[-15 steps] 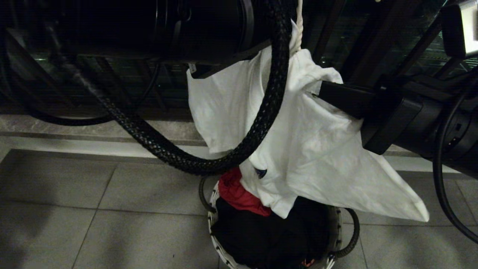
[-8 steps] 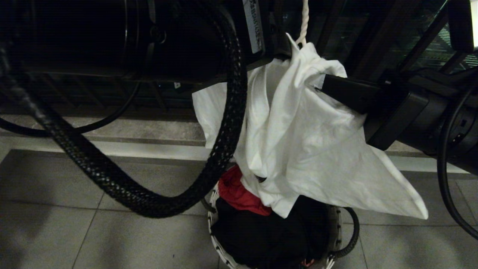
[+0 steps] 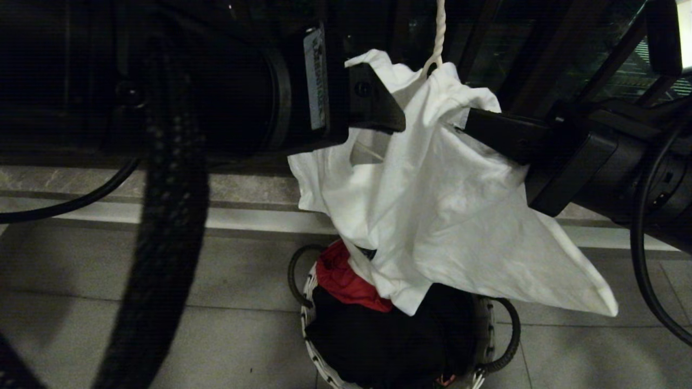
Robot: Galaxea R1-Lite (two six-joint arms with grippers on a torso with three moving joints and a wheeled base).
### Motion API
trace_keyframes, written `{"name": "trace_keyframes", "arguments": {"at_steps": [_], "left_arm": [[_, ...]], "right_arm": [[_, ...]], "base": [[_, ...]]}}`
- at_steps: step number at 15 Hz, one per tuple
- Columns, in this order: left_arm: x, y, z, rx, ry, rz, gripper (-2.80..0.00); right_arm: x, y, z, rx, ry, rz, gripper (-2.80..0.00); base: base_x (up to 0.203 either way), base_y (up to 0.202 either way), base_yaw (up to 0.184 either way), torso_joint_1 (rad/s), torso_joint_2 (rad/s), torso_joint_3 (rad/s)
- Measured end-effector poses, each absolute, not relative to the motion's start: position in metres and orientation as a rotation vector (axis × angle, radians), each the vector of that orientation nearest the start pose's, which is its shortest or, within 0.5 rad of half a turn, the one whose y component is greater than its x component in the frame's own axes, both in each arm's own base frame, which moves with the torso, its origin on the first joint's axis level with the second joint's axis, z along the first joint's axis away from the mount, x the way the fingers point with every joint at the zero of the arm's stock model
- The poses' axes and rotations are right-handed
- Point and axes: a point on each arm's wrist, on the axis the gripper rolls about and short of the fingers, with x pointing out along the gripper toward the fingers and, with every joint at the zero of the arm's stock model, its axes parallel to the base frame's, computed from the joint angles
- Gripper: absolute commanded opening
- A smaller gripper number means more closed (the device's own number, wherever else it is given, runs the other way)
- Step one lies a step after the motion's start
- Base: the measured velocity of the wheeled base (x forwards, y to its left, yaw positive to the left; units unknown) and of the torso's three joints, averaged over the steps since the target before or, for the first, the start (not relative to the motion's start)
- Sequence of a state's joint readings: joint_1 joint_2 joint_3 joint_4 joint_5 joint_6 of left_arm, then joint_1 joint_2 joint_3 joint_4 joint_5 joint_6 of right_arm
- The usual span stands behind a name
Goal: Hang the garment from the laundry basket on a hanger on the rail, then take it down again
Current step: Hang the clothes on the clothes rack, then hang the clothes rack on the clothesline
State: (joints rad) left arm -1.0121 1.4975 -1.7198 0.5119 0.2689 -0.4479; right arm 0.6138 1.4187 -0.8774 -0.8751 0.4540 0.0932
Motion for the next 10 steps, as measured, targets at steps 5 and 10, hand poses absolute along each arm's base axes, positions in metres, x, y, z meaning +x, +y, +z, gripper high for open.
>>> {"name": "trace_keyframes", "arguments": {"at_steps": [5, 10], "left_arm": [[0.119, -0.171, 0.383, -0.179, 0.412, -0.646, 0.0], [0.134, -0.132, 0.395, -0.112, 0.316, -0.544, -2.8]], "right_arm": [[0.189, 0.143, 0.305, 0.114, -0.301, 1.067, -2.8], [0.19, 0.14, 0.309, 0.171, -0.29, 1.074, -2.8]], "base": [[0.0, 0.0, 0.0, 0.0, 0.0, 0.0], [0.0, 0.0, 0.0, 0.0, 0.0, 0.0]]}}
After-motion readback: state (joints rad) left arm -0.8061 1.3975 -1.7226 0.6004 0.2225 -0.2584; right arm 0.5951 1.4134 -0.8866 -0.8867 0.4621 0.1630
